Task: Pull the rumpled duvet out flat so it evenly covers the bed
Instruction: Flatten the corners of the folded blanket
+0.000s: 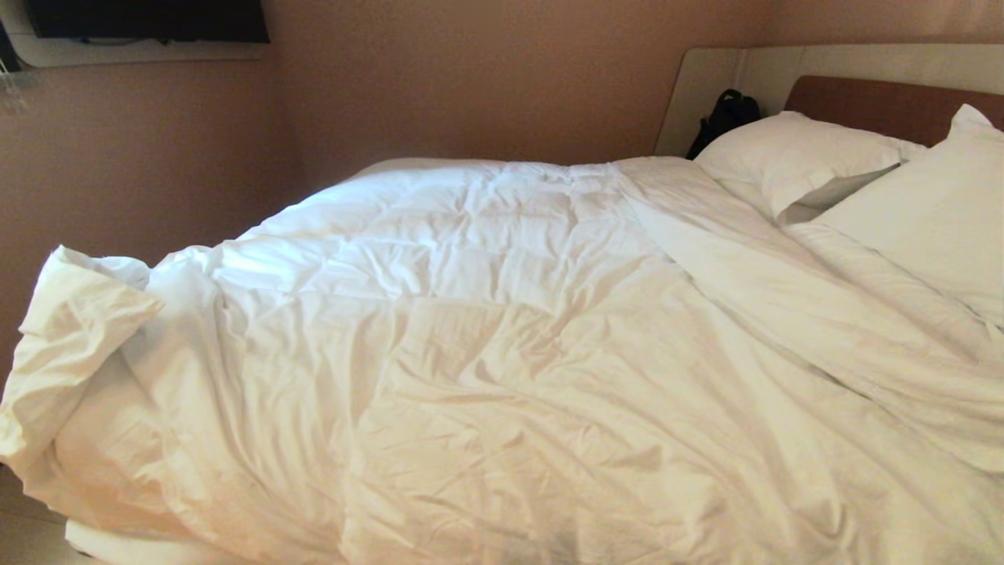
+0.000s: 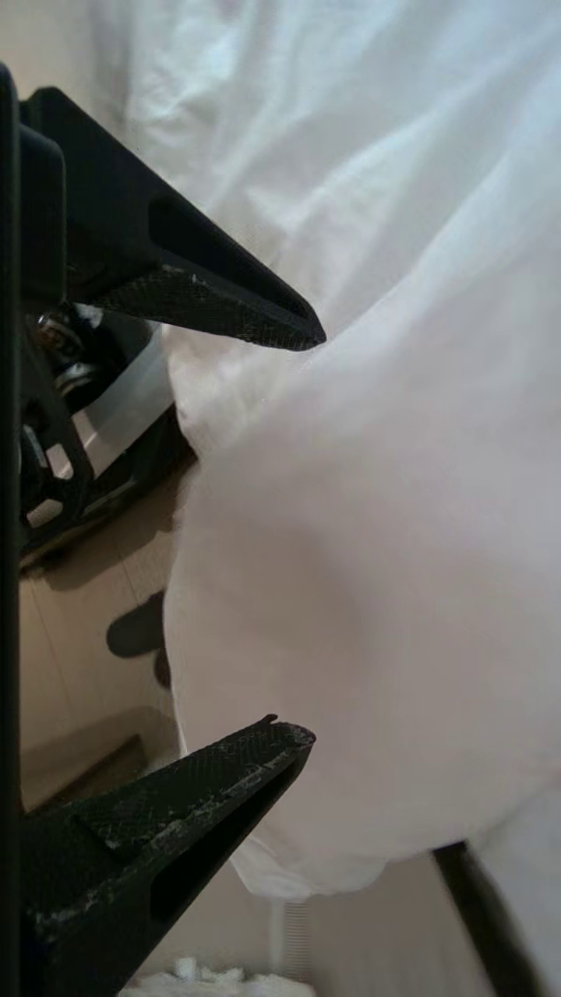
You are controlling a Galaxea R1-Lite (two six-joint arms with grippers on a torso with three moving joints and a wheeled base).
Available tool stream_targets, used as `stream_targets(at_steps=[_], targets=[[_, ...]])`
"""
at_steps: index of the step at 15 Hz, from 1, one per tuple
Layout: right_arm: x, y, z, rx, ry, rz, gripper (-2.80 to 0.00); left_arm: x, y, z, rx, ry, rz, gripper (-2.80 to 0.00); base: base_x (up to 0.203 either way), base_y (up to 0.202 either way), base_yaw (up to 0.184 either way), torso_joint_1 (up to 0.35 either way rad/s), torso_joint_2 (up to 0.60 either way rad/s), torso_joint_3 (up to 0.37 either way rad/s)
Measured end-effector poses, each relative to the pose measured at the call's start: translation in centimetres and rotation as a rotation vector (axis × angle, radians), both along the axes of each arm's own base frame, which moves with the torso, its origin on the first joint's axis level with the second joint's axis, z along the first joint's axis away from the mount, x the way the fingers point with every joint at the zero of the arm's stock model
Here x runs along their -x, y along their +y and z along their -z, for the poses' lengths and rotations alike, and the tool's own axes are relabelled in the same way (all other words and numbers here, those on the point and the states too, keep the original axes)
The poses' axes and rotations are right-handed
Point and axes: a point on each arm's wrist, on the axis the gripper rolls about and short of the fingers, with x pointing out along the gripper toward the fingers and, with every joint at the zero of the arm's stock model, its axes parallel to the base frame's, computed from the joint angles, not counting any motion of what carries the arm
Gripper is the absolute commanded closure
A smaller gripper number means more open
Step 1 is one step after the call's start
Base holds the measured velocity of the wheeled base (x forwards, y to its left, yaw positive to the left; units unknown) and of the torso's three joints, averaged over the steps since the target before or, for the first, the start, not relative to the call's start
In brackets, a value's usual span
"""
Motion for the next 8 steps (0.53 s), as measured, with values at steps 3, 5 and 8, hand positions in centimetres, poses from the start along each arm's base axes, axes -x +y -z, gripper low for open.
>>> stream_targets(at_steps=[3, 5, 8], targets=[[1.2, 1.9, -0.1, 0.027, 0.0, -0.046, 0.0, 0.0, 0.0, 0.0, 0.0, 0.0, 0.0, 0.0, 0.0, 0.0, 0.0, 0.0, 0.0, 0.0], [2.5, 3.8, -0.4, 0.055, -0.016, -0.073, 0.0, 0.0, 0.0, 0.0, 0.0, 0.0, 0.001, 0.0, 0.0, 0.0, 0.0, 0.0, 0.0, 0.0], [5.3, 7.6, 0.3, 0.058, -0.026, -0.127, 0.0, 0.0, 0.0, 0.0, 0.0, 0.0, 0.001, 0.0, 0.0, 0.0, 0.0, 0.0, 0.0, 0.0]])
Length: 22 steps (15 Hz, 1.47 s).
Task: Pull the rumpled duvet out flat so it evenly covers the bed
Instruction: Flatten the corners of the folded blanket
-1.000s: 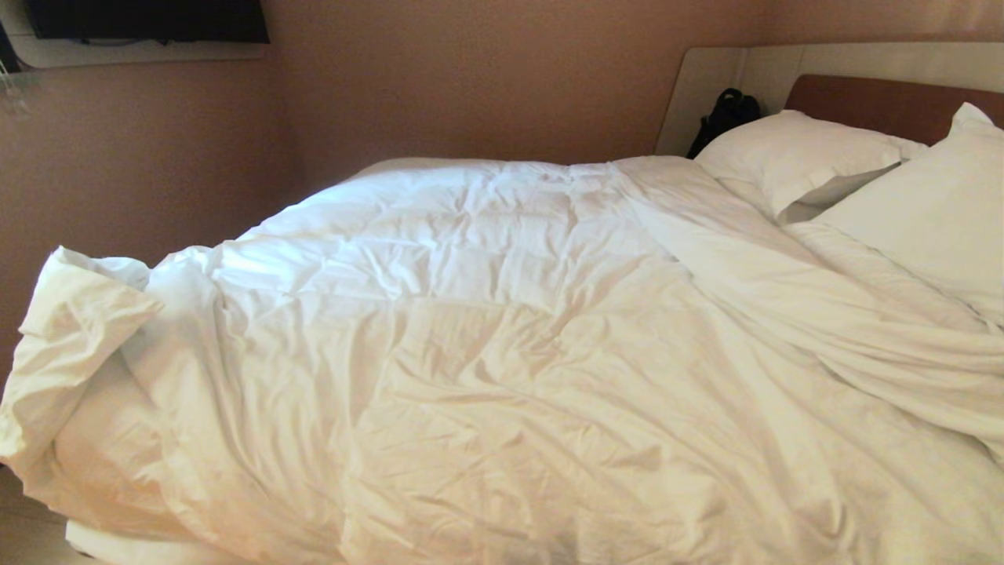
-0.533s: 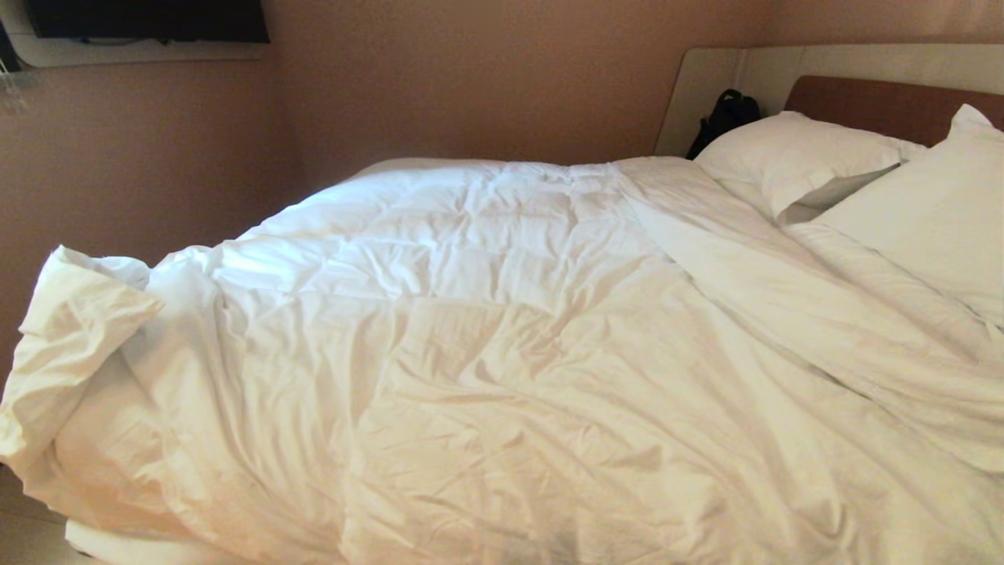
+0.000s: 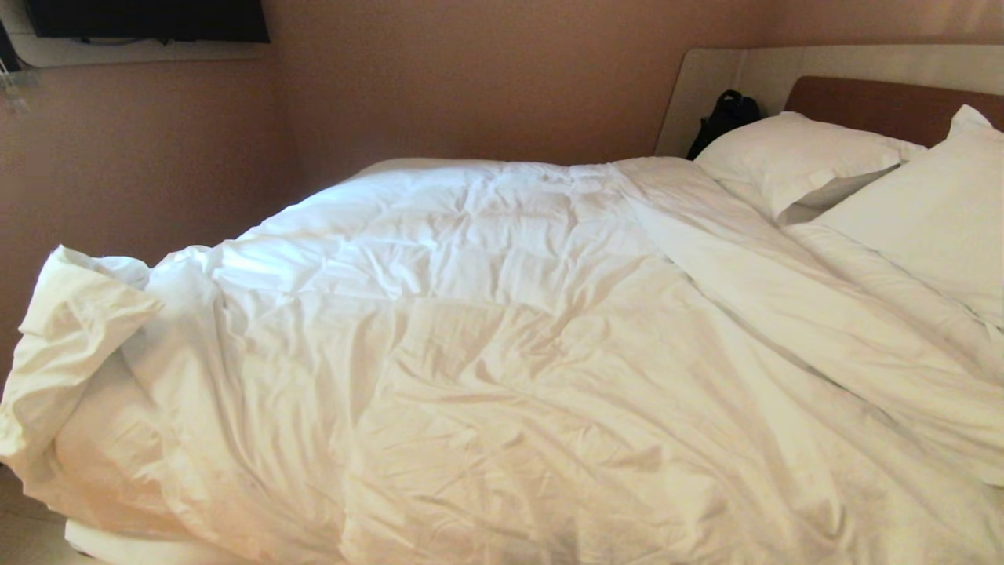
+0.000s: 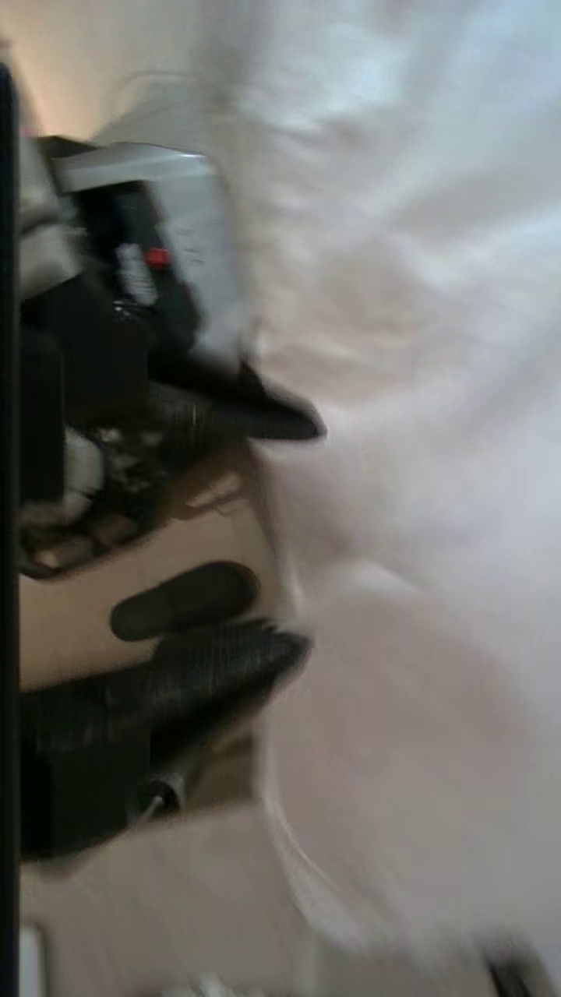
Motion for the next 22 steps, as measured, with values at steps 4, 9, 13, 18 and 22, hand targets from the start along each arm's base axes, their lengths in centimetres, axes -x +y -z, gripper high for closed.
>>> stream_targets(at_steps=[4, 9, 13, 18, 22], targets=[[2.7, 3.5, 4.0, -0.015, 0.079, -0.072, 0.0, 0.0, 0.0, 0.0, 0.0, 0.0, -0.001, 0.0, 0.0, 0.0, 0.0, 0.0, 0.0, 0.0], [3.5, 4.3, 6.9, 0.068, 0.152, -0.103, 0.0, 0.0, 0.0, 0.0, 0.0, 0.0, -0.002, 0.0, 0.0, 0.0, 0.0, 0.0, 0.0, 0.0], [3.6, 4.2, 11.3, 0.045, 0.234, -0.083, -2.8, 0.0, 0.0, 0.0, 0.0, 0.0, -0.001, 0.0, 0.0, 0.0, 0.0, 0.0, 0.0, 0.0], [2.3, 2.5, 13.6, 0.114, 0.213, -0.065, -2.8, 0.0, 0.0, 0.0, 0.0, 0.0, -0.001, 0.0, 0.0, 0.0, 0.0, 0.0, 0.0, 0.0], [0.9, 0.7, 14.4, 0.18, 0.161, -0.053, -2.8, 0.0, 0.0, 0.0, 0.0, 0.0, -0.001, 0.0, 0.0, 0.0, 0.0, 0.0, 0.0, 0.0]])
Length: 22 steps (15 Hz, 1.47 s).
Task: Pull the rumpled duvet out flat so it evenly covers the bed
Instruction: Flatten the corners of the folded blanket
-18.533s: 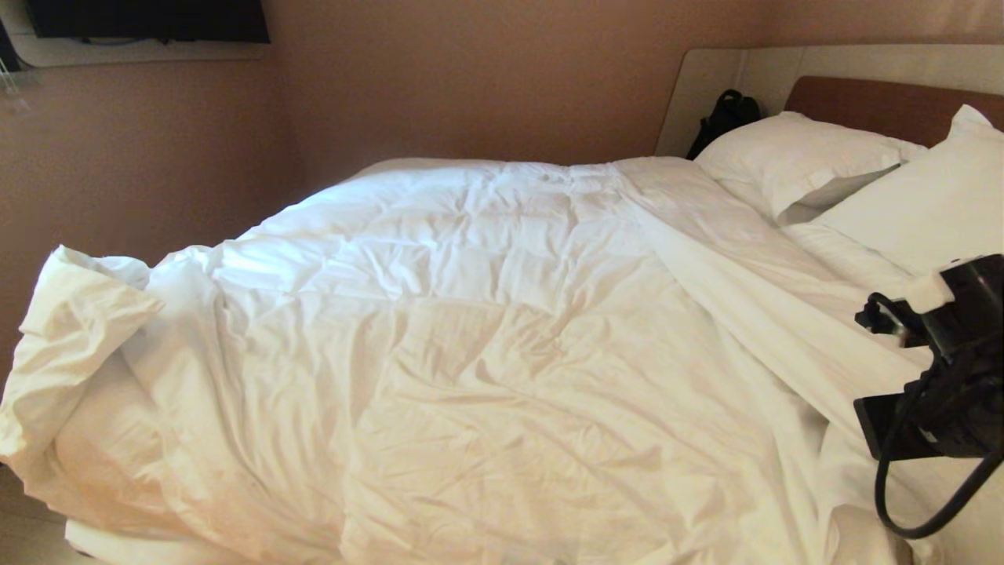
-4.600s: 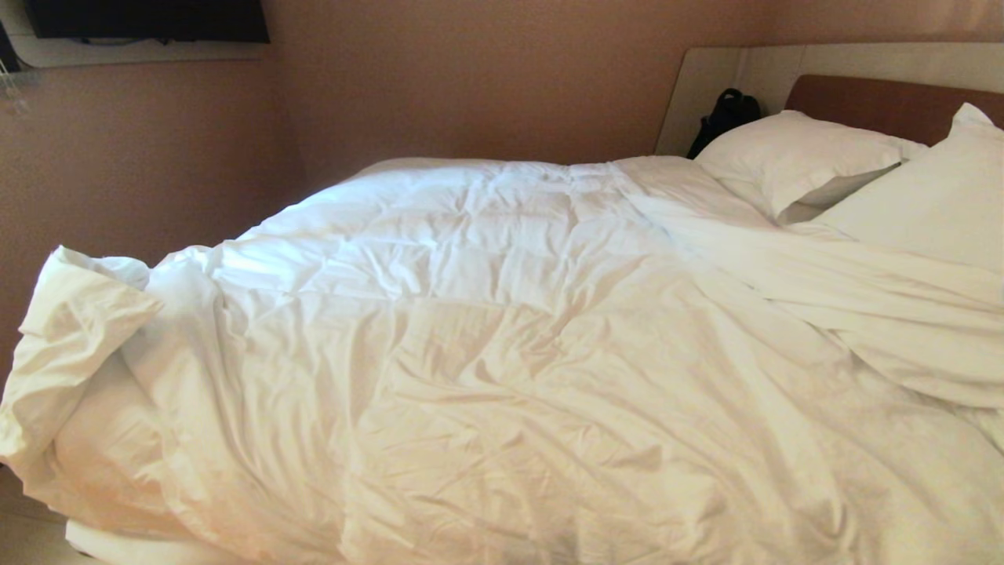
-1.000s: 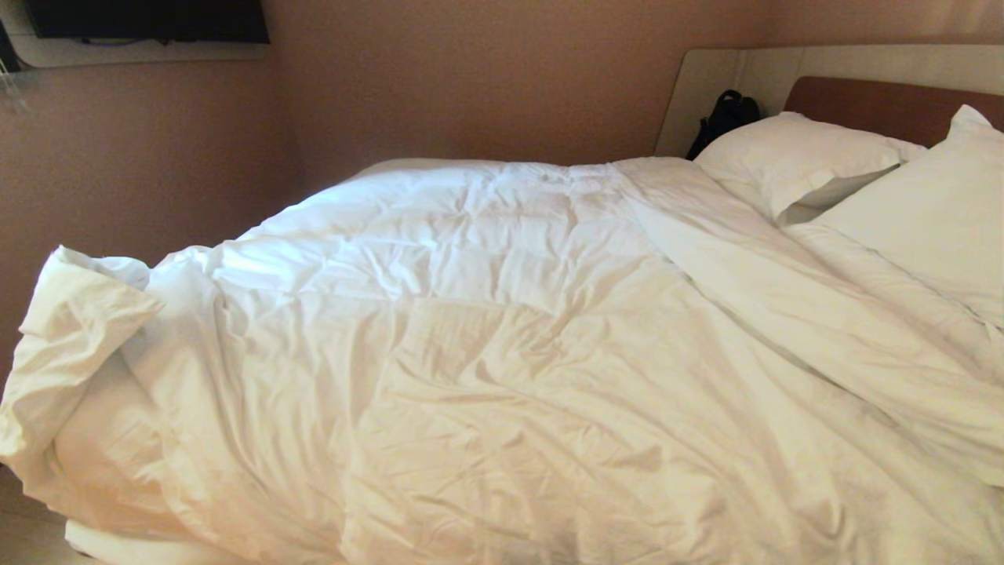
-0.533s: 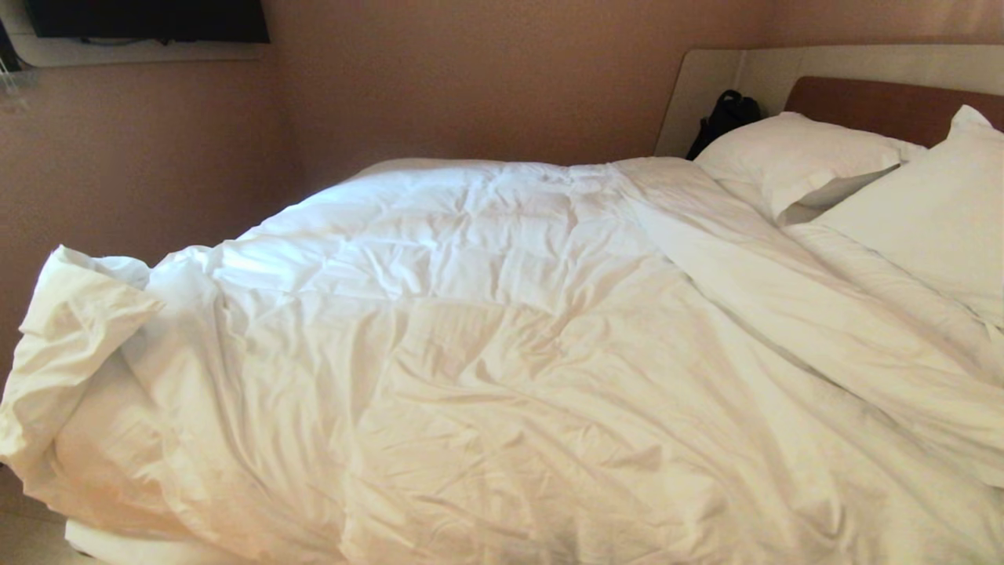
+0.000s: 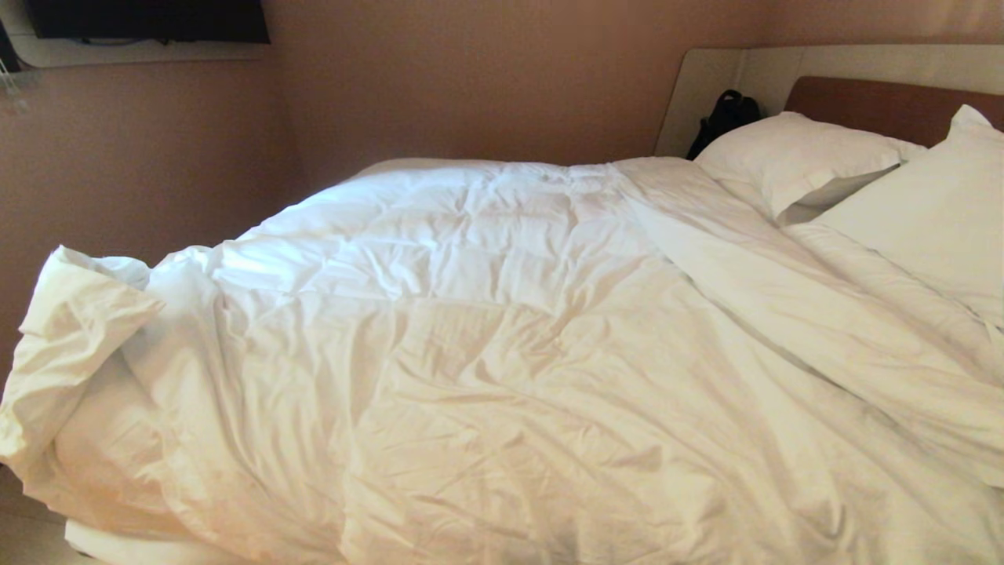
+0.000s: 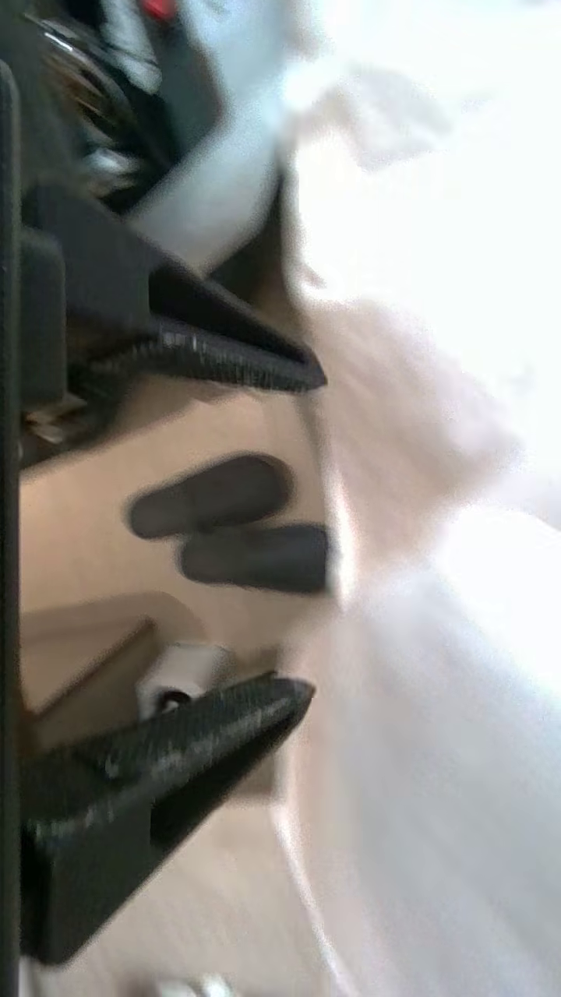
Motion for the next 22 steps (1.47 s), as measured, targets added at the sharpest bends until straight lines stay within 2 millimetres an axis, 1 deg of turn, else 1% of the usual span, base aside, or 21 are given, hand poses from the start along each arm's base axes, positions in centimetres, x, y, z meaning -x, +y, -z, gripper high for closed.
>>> stream_targets(at_steps=[3, 7, 11, 15, 19, 22], targets=[[-1.1, -1.5, 0.1, 0.059, -0.047, 0.008, -2.8, 0.0, 0.0, 0.0, 0.0, 0.0, 0.001, 0.0, 0.0, 0.0, 0.0, 0.0, 0.0, 0.0], [-2.2, -2.9, -0.1, 0.14, -0.098, 0.019, -2.8, 0.0, 0.0, 0.0, 0.0, 0.0, 0.0, 0.0, 0.0, 0.0, 0.0, 0.0, 0.0, 0.0], [-3.1, -4.2, 0.0, 0.209, -0.112, 0.046, -2.8, 0.0, 0.0, 0.0, 0.0, 0.0, 0.0, 0.0, 0.0, 0.0, 0.0, 0.0, 0.0, 0.0], [-4.3, -6.0, 0.5, 0.275, -0.112, 0.083, -2.8, 0.0, 0.0, 0.0, 0.0, 0.0, 0.0, 0.0, 0.0, 0.0, 0.0, 0.0, 0.0, 0.0], [-5.5, -7.9, -0.3, 0.378, -0.157, 0.122, -2.8, 0.0, 0.0, 0.0, 0.0, 0.0, 0.0, 0.0, 0.0, 0.0, 0.0, 0.0, 0.0, 0.0], [-6.2, -9.1, -1.6, 0.445, -0.204, 0.168, -2.8, 0.0, 0.0, 0.0, 0.0, 0.0, 0.0, 0.0, 0.0, 0.0, 0.0, 0.0, 0.0, 0.0]])
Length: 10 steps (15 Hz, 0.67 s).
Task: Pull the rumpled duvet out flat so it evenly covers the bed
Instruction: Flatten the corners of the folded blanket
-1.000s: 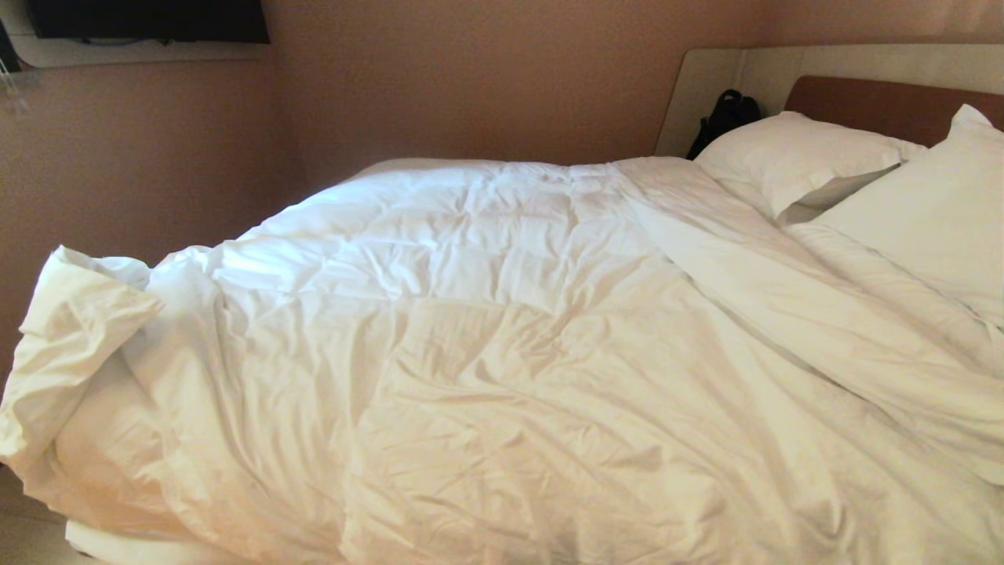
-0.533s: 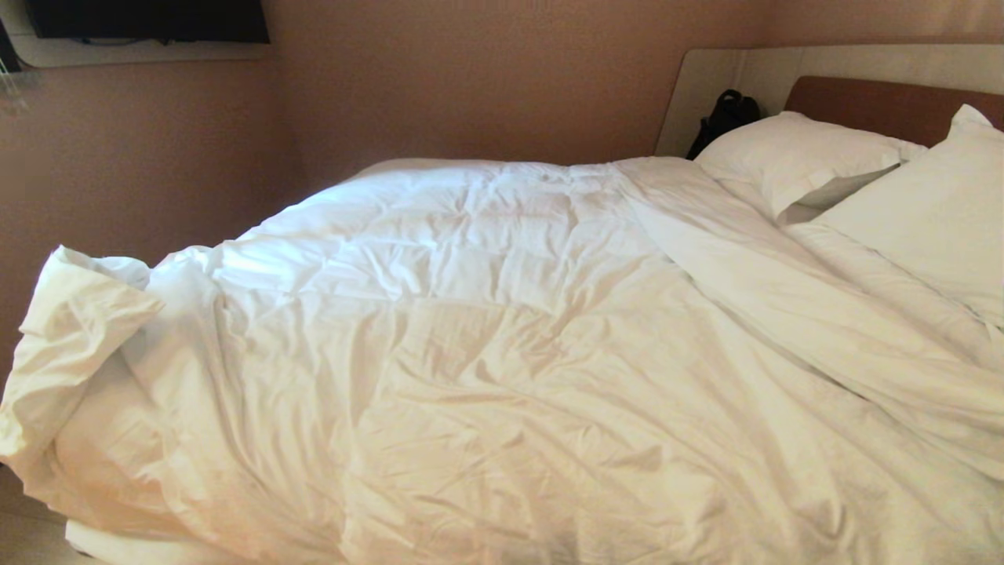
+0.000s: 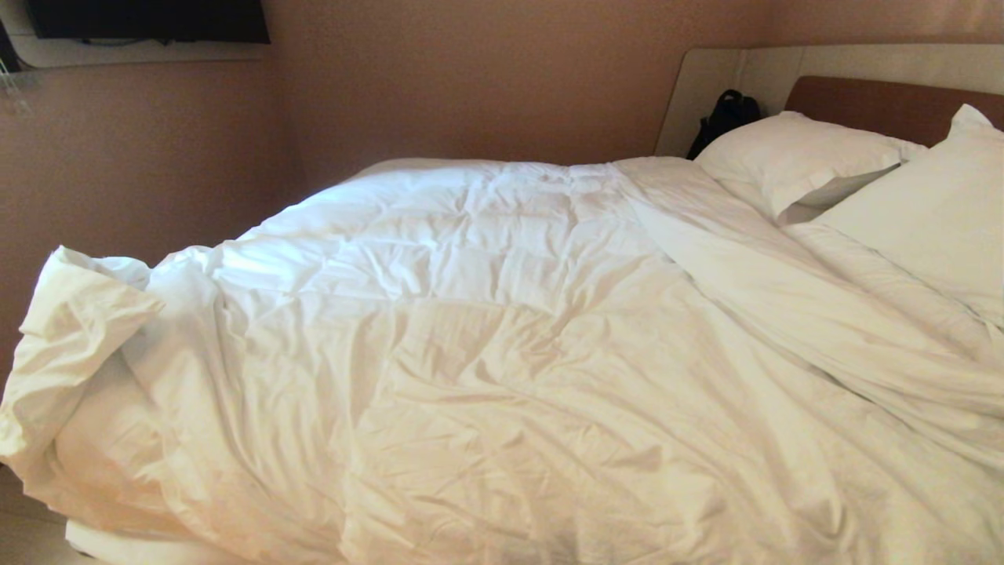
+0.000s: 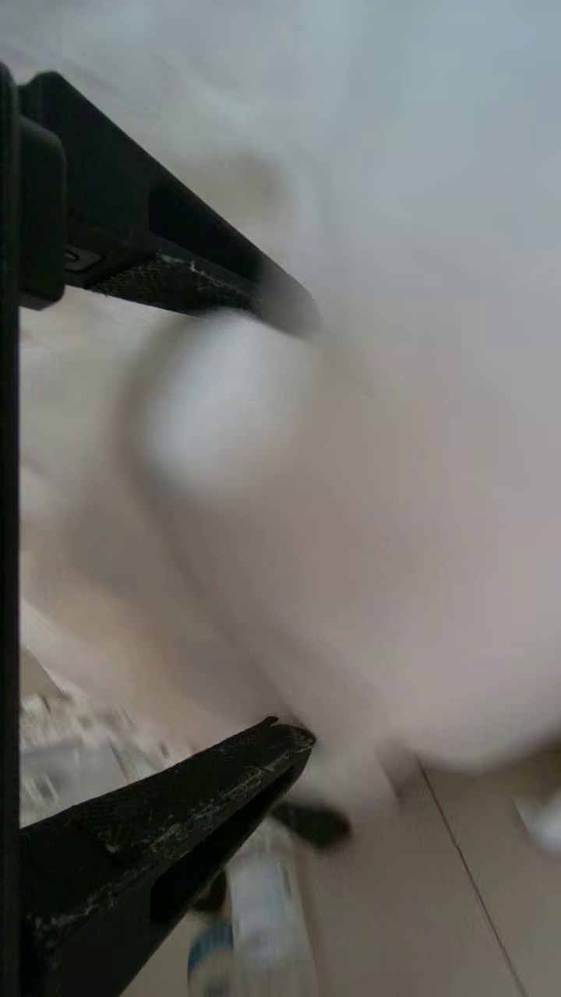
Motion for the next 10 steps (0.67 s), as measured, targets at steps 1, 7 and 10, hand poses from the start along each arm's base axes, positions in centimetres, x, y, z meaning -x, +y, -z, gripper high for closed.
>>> stream_targets(at_steps=[1, 7, 10], targets=[[-0.1, -0.2, -0.3, 0.013, -0.005, 0.014, -2.8, 0.0, 0.0, 0.0, 0.0, 0.0, 0.0, 0.0, 0.0, 0.0, 0.0, 0.0, 0.0, 0.0], [-1.0, -1.9, -1.5, 0.064, -0.009, 0.09, -2.8, 0.0, 0.0, 0.0, 0.0, 0.0, 0.001, 0.0, 0.0, 0.0, 0.0, 0.0, 0.0, 0.0], [-1.0, -3.3, -2.5, 0.096, -0.018, 0.144, -2.8, 0.0, 0.0, 0.0, 0.0, 0.0, 0.001, 0.0, 0.0, 0.0, 0.0, 0.0, 0.0, 0.0]])
